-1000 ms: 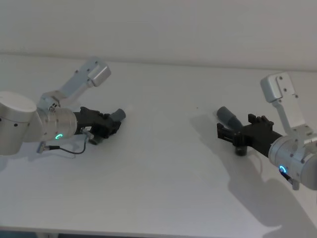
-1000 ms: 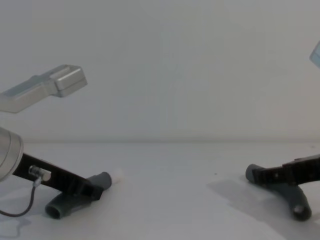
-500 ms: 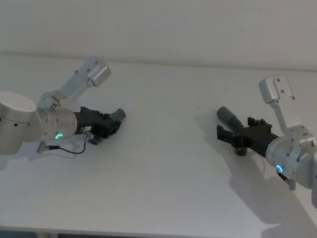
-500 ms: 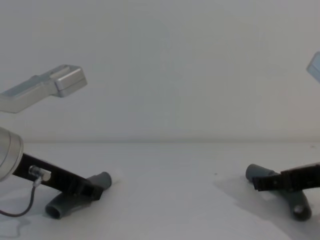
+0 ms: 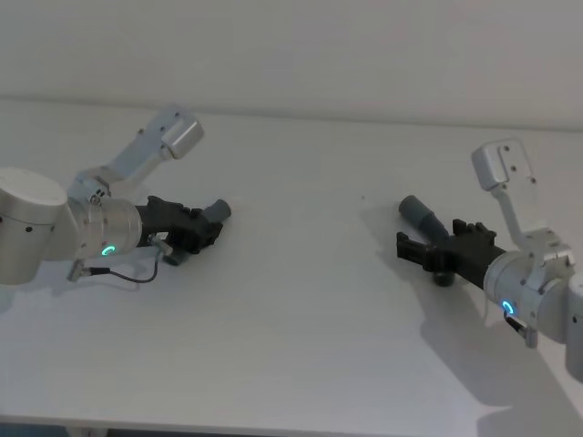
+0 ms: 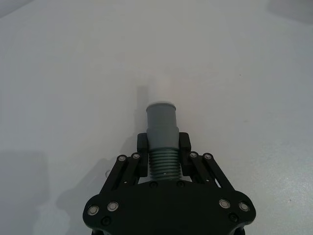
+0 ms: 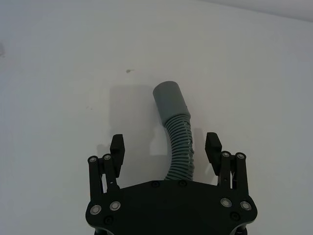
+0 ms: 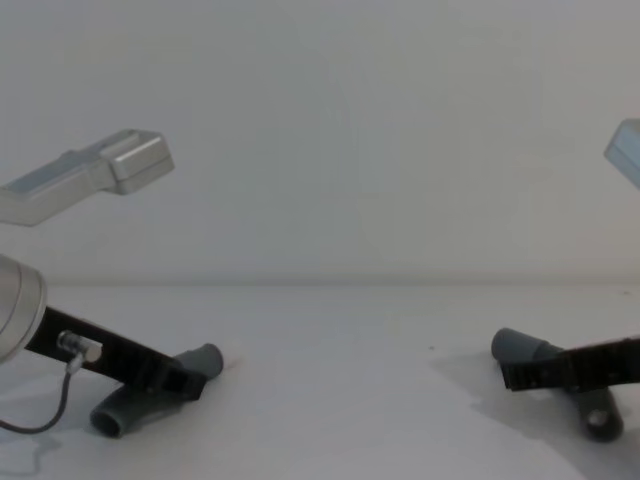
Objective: Use both hands to pick up one end of the pipe from the table, align the ends, and insert them.
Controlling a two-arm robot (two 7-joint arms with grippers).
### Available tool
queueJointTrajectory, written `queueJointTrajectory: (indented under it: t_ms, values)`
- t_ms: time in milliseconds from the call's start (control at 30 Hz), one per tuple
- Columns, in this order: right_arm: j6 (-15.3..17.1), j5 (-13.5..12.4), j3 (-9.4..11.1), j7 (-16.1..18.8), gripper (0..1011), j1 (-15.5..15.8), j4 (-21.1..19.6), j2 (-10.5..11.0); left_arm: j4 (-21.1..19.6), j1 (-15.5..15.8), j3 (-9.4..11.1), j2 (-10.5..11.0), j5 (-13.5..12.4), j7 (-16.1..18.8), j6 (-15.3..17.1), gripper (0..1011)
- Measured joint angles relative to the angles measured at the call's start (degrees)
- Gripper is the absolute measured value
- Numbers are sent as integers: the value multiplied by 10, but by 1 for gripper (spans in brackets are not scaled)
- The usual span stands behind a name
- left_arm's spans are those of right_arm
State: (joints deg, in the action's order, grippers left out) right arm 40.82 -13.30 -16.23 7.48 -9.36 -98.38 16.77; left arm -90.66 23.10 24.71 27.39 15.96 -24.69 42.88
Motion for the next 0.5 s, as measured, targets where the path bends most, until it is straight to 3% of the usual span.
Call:
queueJointTrajectory:
  t_ms: [500]
  values:
    - [6,3,2,2,1004,-4,8,-8,0,0,0,0,0,0,0,354]
